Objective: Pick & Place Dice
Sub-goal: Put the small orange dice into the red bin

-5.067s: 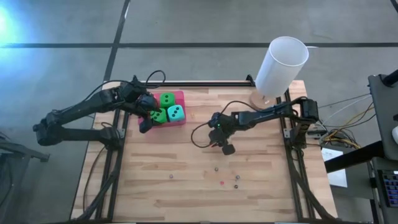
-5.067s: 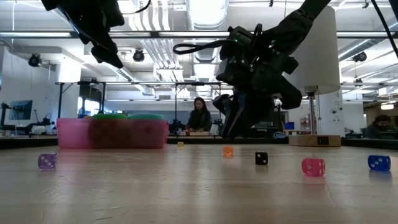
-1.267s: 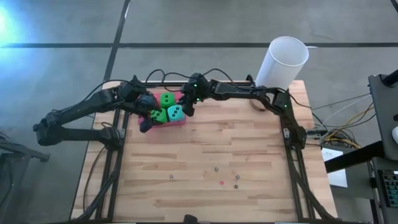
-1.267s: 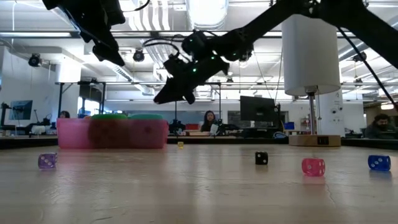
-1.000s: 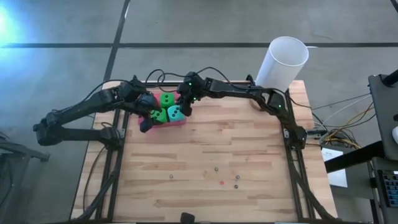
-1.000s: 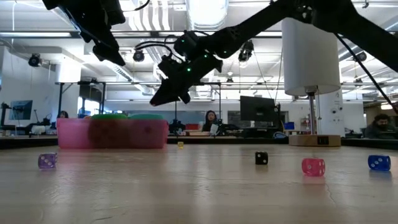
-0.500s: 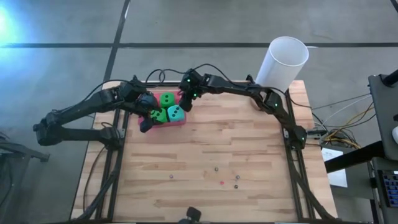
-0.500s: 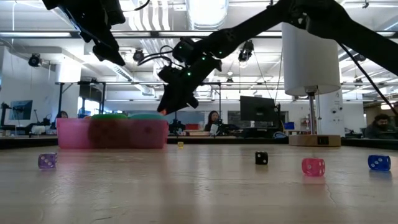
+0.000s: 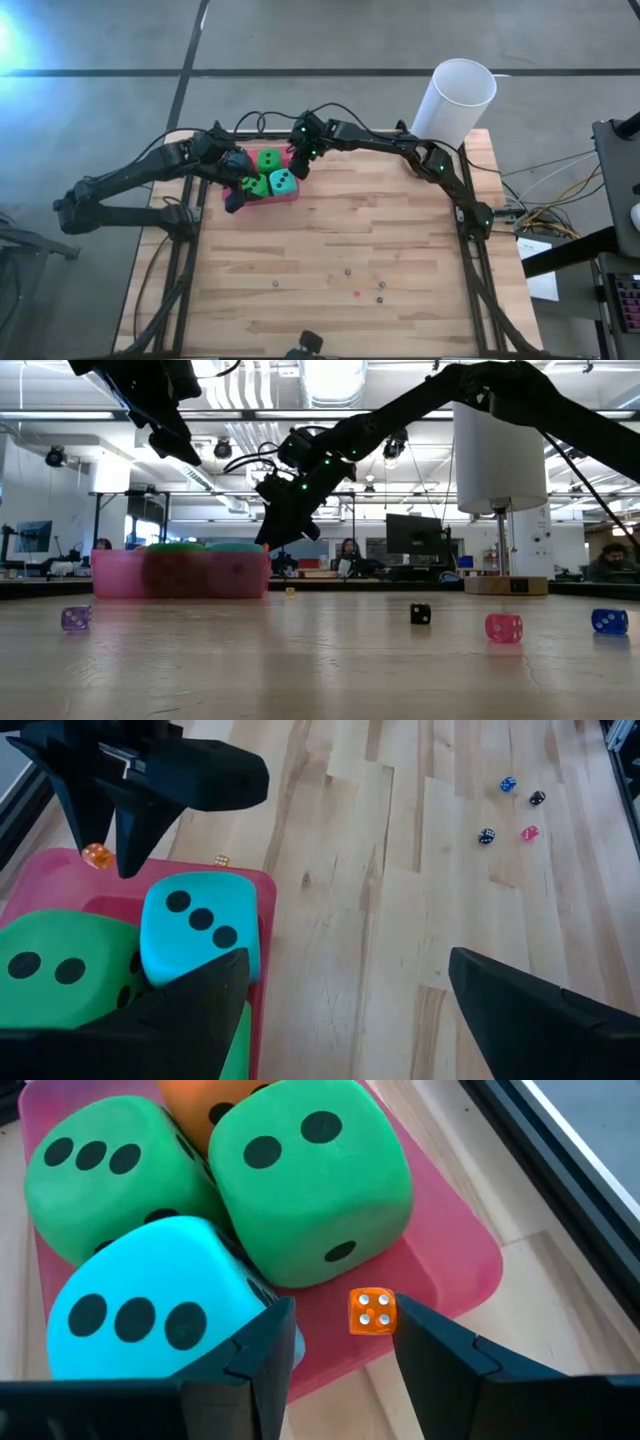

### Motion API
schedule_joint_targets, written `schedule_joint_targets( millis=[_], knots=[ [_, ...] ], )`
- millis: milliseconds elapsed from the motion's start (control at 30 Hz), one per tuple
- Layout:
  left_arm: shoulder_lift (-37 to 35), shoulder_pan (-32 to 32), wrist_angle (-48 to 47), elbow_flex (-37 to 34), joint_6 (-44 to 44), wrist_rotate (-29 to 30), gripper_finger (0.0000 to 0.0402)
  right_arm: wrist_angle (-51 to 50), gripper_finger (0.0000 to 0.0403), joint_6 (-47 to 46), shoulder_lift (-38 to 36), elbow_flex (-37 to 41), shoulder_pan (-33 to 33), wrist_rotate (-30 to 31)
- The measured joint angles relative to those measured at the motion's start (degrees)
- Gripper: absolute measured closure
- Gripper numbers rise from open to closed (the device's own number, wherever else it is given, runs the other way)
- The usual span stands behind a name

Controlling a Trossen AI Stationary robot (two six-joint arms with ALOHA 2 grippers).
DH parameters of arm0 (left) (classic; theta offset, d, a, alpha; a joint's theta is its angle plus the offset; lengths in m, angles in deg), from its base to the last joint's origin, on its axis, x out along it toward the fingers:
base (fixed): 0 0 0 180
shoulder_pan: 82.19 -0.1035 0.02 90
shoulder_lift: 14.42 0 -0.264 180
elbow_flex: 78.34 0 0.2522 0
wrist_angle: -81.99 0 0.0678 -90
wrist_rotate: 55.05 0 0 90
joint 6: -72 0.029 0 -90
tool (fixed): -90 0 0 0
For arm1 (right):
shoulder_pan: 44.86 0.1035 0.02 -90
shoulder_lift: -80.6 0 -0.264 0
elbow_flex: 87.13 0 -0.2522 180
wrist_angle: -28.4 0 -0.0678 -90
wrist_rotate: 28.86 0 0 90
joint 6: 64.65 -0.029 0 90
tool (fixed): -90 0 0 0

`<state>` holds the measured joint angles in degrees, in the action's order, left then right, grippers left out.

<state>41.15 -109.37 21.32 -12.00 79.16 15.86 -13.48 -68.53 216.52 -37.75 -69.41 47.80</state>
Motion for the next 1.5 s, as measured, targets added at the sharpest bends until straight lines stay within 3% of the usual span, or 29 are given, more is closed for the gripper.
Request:
schedule_joint_targets(
  millis=[367, 867, 1033, 1500],
  knots=[
    [0.0, 0.0, 0.0, 0.0, 0.0, 0.0, 0.0054, 0.0, 0.0246, -0.7, 0.0, 0.0, 0.0, 0.0],
    [0.0, 0.0, 0.0, 0.0, 0.0, 0.0, 0.0055, -1.7, 0.0248, -15.1, 0.0, -1.2, 0.0, 0.1],
    [0.0, 0.0, 0.0, 0.0, 0.0, 0.0, 0.0053, -1.7, 0.0252, -15.7, 0.0, -1.0, -0.1, 1.4],
    [0.0, 0.0, 0.0, 0.0, 0.0, 0.0, 0.0055, -1.7, 0.0225, -18.9, -0.1, -1.0, 0.0, 1.3]
  ],
)
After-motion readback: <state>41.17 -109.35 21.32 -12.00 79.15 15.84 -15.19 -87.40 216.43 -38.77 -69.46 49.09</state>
